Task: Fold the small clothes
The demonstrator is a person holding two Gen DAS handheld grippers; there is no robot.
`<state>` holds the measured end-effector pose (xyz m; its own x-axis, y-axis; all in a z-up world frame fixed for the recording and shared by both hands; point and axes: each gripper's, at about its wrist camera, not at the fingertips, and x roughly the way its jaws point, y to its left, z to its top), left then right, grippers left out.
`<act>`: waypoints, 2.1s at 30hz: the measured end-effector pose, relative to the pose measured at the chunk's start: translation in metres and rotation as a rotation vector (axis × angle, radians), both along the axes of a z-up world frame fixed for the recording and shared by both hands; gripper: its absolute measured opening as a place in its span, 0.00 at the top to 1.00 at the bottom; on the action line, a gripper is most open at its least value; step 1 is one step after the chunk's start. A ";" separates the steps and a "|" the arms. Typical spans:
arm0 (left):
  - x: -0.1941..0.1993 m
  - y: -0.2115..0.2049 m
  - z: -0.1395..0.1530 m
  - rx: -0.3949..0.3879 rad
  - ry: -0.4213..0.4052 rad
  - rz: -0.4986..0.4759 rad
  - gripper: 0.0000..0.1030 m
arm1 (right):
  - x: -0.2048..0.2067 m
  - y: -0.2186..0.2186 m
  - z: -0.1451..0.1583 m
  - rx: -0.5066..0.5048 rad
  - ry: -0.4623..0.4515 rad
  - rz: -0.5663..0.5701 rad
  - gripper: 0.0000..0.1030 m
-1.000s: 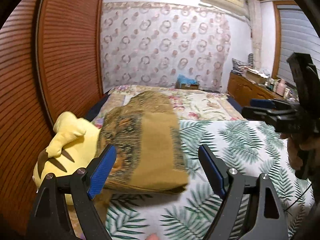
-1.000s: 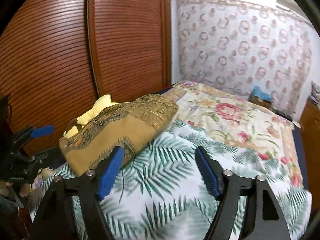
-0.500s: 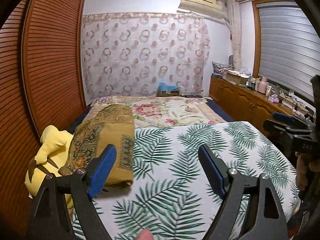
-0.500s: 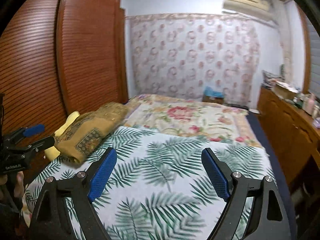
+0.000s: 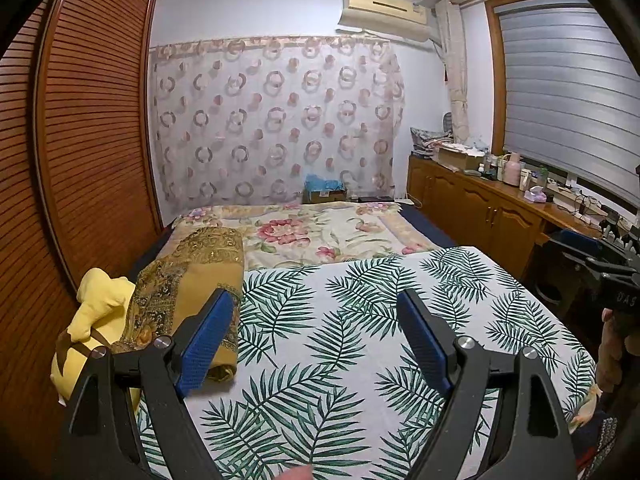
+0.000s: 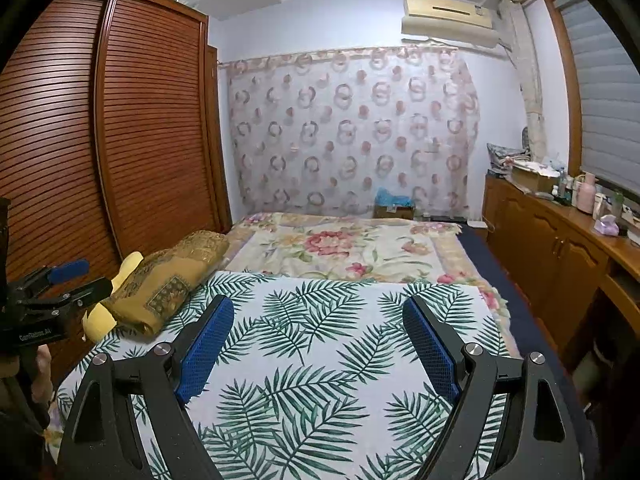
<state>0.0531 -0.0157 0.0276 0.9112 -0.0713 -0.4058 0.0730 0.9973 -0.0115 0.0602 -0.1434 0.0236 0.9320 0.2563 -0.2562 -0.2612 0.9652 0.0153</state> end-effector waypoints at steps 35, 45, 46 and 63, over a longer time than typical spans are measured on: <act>0.000 0.002 -0.002 -0.001 -0.005 0.014 0.18 | -0.011 -0.020 -0.004 0.017 0.015 -0.016 0.15; 0.000 0.003 -0.002 0.000 -0.005 0.015 0.18 | -0.011 -0.022 -0.003 0.016 0.014 -0.014 0.15; 0.000 0.003 -0.002 0.000 -0.005 0.016 0.18 | -0.011 -0.022 -0.003 0.016 0.015 -0.014 0.15; 0.000 0.004 -0.002 -0.001 -0.004 0.015 0.18 | -0.011 -0.024 -0.003 0.015 0.015 -0.013 0.15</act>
